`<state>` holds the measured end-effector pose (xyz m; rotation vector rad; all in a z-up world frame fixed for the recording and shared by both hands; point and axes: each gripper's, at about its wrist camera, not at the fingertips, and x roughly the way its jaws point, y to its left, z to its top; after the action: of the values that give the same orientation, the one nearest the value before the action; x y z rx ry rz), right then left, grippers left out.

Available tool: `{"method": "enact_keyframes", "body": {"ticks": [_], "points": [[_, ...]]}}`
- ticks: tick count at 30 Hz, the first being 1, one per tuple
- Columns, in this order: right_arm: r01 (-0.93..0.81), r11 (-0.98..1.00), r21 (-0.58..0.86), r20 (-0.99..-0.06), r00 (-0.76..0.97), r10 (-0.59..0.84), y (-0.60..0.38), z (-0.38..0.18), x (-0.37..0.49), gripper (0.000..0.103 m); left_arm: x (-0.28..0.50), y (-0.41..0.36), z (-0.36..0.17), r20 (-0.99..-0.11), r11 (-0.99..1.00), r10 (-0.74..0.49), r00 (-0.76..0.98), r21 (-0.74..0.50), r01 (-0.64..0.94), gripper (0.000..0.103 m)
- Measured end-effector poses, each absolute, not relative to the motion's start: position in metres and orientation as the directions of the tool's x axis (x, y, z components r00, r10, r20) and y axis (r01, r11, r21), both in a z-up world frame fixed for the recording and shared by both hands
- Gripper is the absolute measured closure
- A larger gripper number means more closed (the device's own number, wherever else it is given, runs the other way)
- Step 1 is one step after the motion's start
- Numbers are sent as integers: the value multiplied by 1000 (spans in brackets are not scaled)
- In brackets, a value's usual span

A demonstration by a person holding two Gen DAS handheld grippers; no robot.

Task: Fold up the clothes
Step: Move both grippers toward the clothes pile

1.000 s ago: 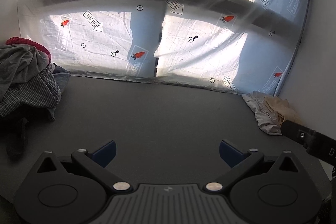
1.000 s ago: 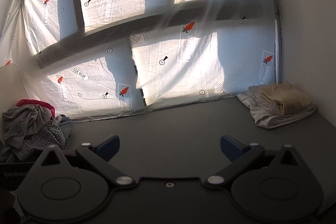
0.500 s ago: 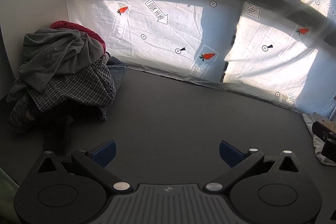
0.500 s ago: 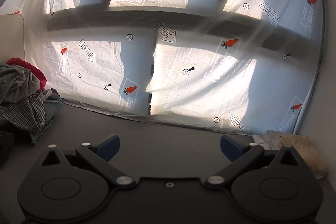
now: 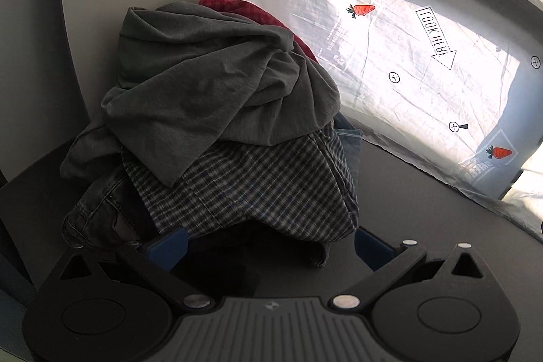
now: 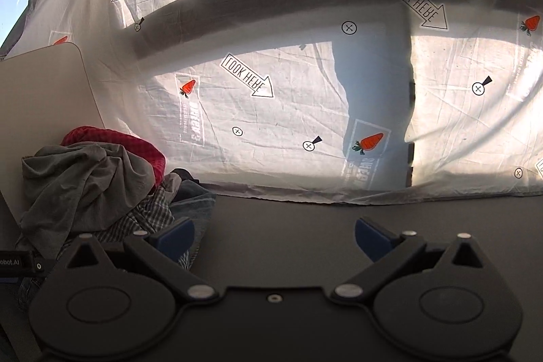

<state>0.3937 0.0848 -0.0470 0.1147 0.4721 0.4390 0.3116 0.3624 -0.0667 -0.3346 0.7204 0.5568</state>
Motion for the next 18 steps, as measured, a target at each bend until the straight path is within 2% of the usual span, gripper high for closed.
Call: {"method": "enact_keyframes", "body": {"ticks": [4,8,12,14,16,18], "points": [[-463,846,264,-437,725,533,161,-63,430,1,331,416,-85,-721,764,373,584,-119,-634,0],[-548,782,297,-463,633,620,226,-84,459,13,347,459,-106,-744,725,393,540,-110,-680,0],[-588,733,341,-472,567,675,275,-101,479,20,362,489,-124,-775,699,385,501,-109,-706,0],[-598,709,374,-471,536,701,293,-109,489,36,370,502,-134,-794,688,371,481,-112,-717,0],[-599,694,399,-474,513,715,305,-117,499,44,376,514,-145,-816,670,349,461,-127,-731,0],[-598,679,426,-472,493,731,313,-123,508,46,381,525,-155,-834,649,319,451,-154,-745,0]]}}
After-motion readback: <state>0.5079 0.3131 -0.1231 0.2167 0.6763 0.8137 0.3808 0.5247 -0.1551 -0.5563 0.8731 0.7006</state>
